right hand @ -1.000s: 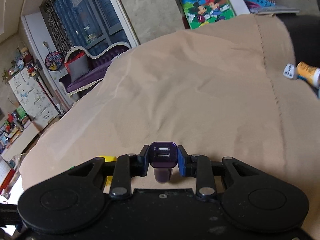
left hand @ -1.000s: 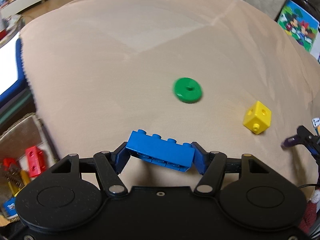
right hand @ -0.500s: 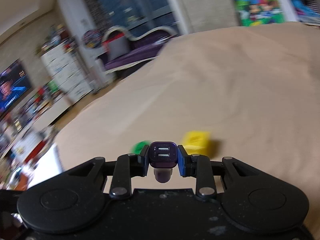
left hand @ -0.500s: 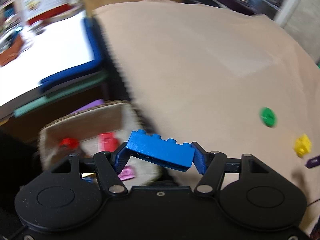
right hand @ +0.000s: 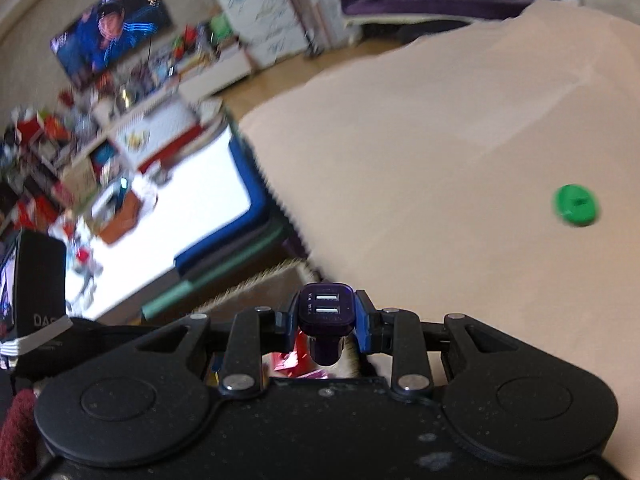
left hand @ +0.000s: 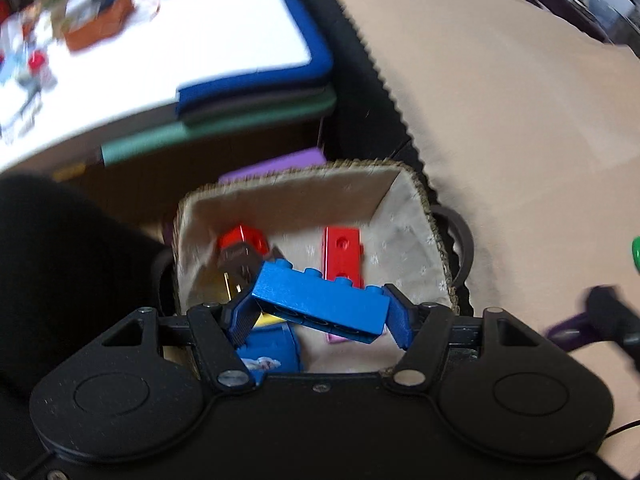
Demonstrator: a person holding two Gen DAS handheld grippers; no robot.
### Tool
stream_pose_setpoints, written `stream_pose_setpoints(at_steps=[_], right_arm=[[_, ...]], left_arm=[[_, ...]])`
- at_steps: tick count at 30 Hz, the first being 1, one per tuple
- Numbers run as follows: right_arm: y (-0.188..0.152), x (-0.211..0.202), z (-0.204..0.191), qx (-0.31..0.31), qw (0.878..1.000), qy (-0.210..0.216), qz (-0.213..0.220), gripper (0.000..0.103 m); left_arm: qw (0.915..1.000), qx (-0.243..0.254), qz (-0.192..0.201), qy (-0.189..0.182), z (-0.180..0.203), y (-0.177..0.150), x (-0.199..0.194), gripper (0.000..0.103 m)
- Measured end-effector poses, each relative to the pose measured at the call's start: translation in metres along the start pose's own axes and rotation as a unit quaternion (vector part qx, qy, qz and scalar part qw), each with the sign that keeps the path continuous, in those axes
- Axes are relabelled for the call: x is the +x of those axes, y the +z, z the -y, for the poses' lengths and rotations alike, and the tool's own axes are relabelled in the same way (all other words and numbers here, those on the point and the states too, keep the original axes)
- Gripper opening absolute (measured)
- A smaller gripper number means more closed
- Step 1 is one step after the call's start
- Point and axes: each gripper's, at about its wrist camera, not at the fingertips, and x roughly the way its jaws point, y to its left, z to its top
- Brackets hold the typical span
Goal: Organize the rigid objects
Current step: 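Carry the blue brick and purple charger over the basket and open both tools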
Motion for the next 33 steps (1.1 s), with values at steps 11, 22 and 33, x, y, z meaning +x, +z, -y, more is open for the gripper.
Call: stream_pose_setpoints(at_steps=[11, 22, 33], right_arm=[[-0.006, 0.072, -0.057, -0.028, 0.998, -0.021, -0.053, 0.04], [-0.015, 0.059, -0.025, 0.003, 0.998, -0.019, -0.053, 0.056], [-0.036, 0.047, -0.002, 0.011, 0.998, -0.039, -0.045, 0.068]], left_arm=[[0.9955, -0.07, -0.055, 0.031, -0.022, 0.01, 0.026, 0.065], [0.997, -0.048, -0.052, 0.03, -0.014, 0.006, 0.024, 0.071], [0.9983, -0.025, -0.039, 0.036, -0.007, -0.001, 0.018, 0.071]])
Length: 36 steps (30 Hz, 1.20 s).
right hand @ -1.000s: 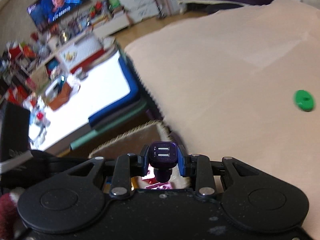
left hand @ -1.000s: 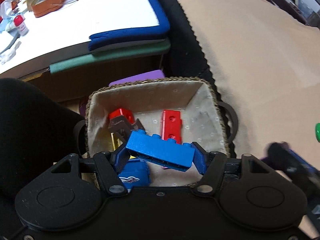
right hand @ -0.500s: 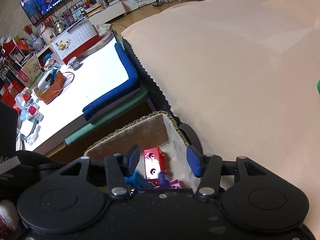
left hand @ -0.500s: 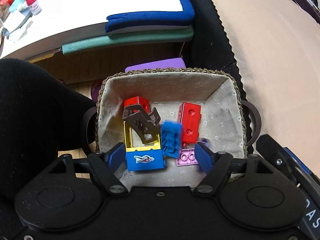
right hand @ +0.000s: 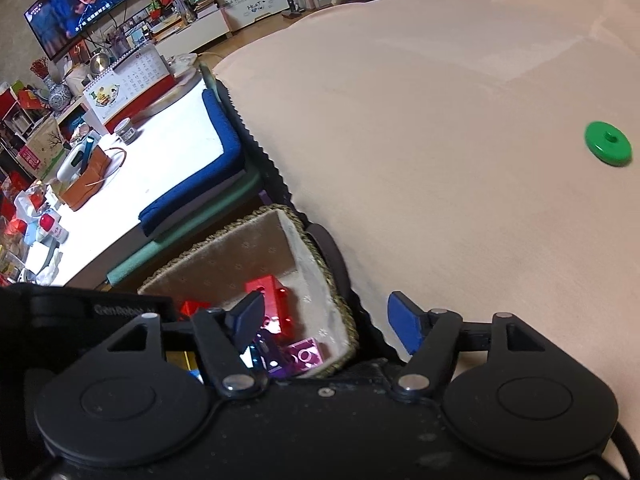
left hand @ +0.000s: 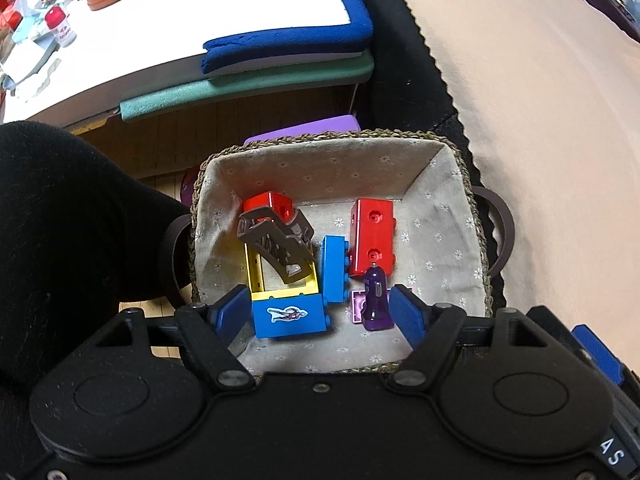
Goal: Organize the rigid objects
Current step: 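Carry the blue brick and purple charger over the basket and open both tools, then move both tools back over the green disc and yellow cube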
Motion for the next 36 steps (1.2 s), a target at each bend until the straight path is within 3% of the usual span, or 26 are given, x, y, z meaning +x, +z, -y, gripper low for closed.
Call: stream_pose_setpoints(at_steps=[4, 7, 13, 21, 24, 36], right_arm=[[-0.006, -0.006, 0.01, 0.003, 1.0, -0.005, 0.004, 0.076], [-0.01, -0.013, 0.019, 0.005, 1.0, -0.008, 0.011, 0.09], [-0.014, -0.025, 0.028, -0.007, 1.0, -0.021, 0.019, 0.103], [-0.015, -0.034, 0.041, -0.001, 0.999, -0.036, 0.026, 0.103], [-0.014, -0.036, 0.048, 0.011, 0.999, -0.039, 0.027, 0.103], [-0.009, -0.043, 0.076, 0.055, 0.995, -0.078, 0.025, 0.103]], left_arm=[[0.9997, 0.014, 0.021, -0.001, 0.004, -0.006, -0.008, 0.072], [0.9988, 0.031, 0.039, -0.004, 0.011, -0.013, -0.014, 0.085], [0.997, 0.059, 0.048, -0.012, 0.026, -0.027, -0.015, 0.085], [0.9937, 0.091, 0.062, -0.022, 0.039, -0.037, -0.021, 0.086], [0.9925, 0.094, 0.073, -0.027, 0.04, -0.038, -0.024, 0.095], [0.987, 0.129, 0.089, -0.036, 0.051, -0.046, -0.031, 0.095]])
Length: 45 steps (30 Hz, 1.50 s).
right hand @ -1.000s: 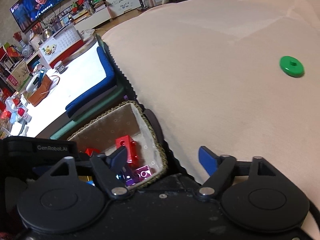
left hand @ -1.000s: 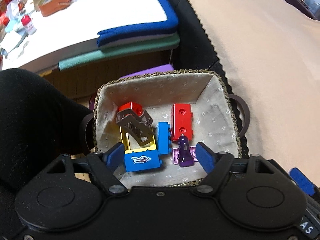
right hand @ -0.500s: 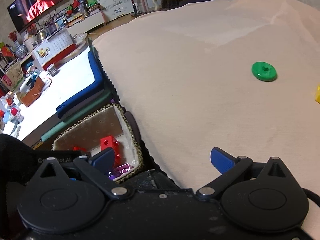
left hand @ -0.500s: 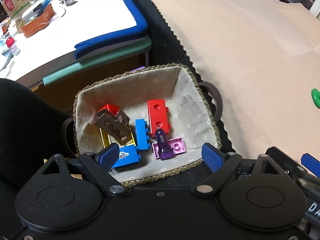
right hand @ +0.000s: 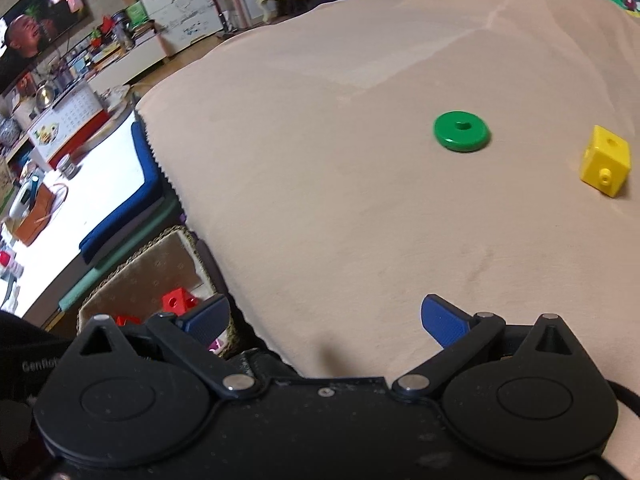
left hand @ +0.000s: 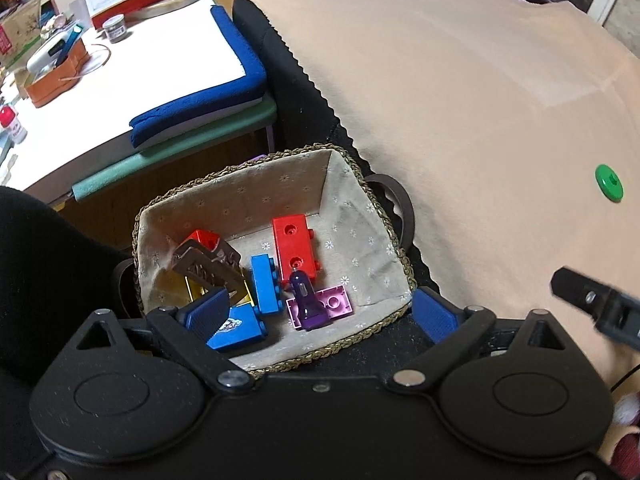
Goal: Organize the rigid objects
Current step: 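Move both tools back over the green disc and yellow cube, then lower the right tool onto the yellow cube and close it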
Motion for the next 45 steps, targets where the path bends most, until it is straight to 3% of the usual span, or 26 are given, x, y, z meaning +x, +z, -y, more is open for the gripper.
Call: stream_pose_setpoints(at_steps=[22, 45], right_arm=[[0.012, -0.022, 0.039, 0.046, 0.995, -0.068, 0.058, 0.103], [0.014, -0.029, 0.055, 0.062, 0.994, -0.059, 0.062, 0.103]], left_arm=[[0.9994, 0.033, 0.001, 0.004, 0.009, -0.007, -0.002, 0.095], [0.9987, 0.051, -0.005, 0.001, 0.011, -0.009, -0.002, 0.095]])
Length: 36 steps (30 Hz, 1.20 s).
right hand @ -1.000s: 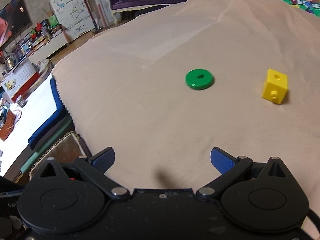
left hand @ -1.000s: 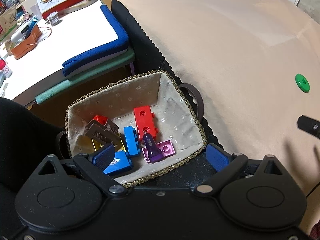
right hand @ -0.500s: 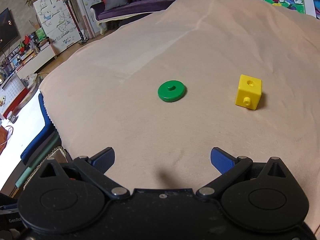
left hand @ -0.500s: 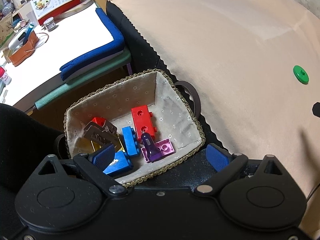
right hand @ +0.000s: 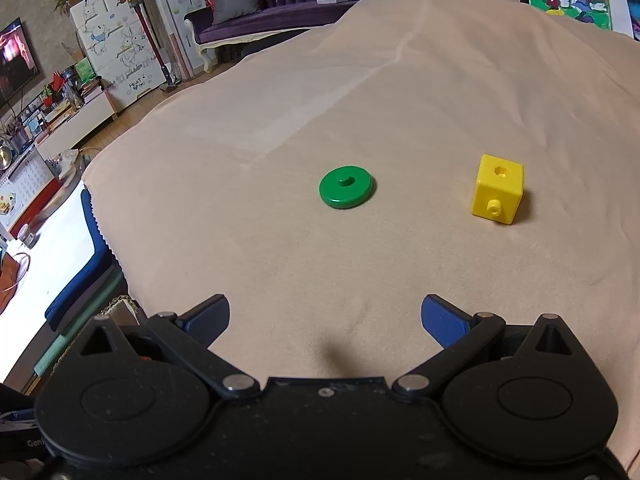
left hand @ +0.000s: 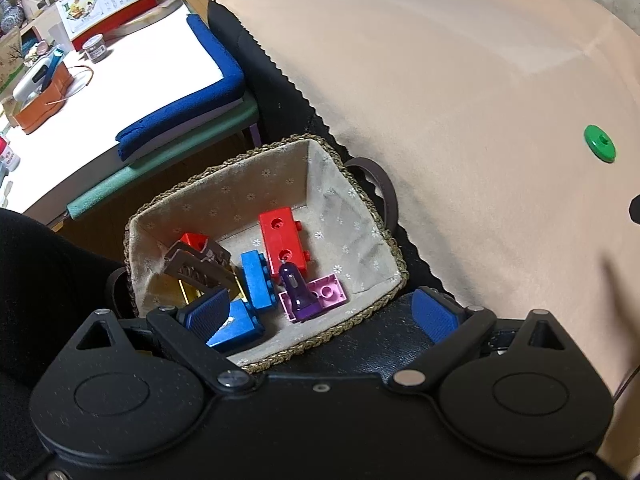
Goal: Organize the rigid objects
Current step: 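Lower the right tool onto the yellow cube and close it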
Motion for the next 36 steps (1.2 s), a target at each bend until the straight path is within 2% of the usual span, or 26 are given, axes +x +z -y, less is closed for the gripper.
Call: stream_pose_setpoints(at_steps=[21, 28, 36], right_arm=[[0.013, -0.009, 0.036, 0.031, 0.999, -0.023, 0.018, 0.103], [0.028, -0.025, 0.09, 0.081, 0.994, -0.052, 0.045, 0.103], [0.037, -0.033, 0.181, 0.164, 0.977, -0.116, 0.067, 0.103]], left_arm=[[0.9989, 0.034, 0.005, -0.033, 0.016, -0.006, -0.004, 0.095], [0.9985, 0.04, -0.001, -0.038, 0.021, -0.007, -0.001, 0.095], [0.9971, 0.067, -0.008, -0.036, 0.037, -0.011, 0.003, 0.095]])
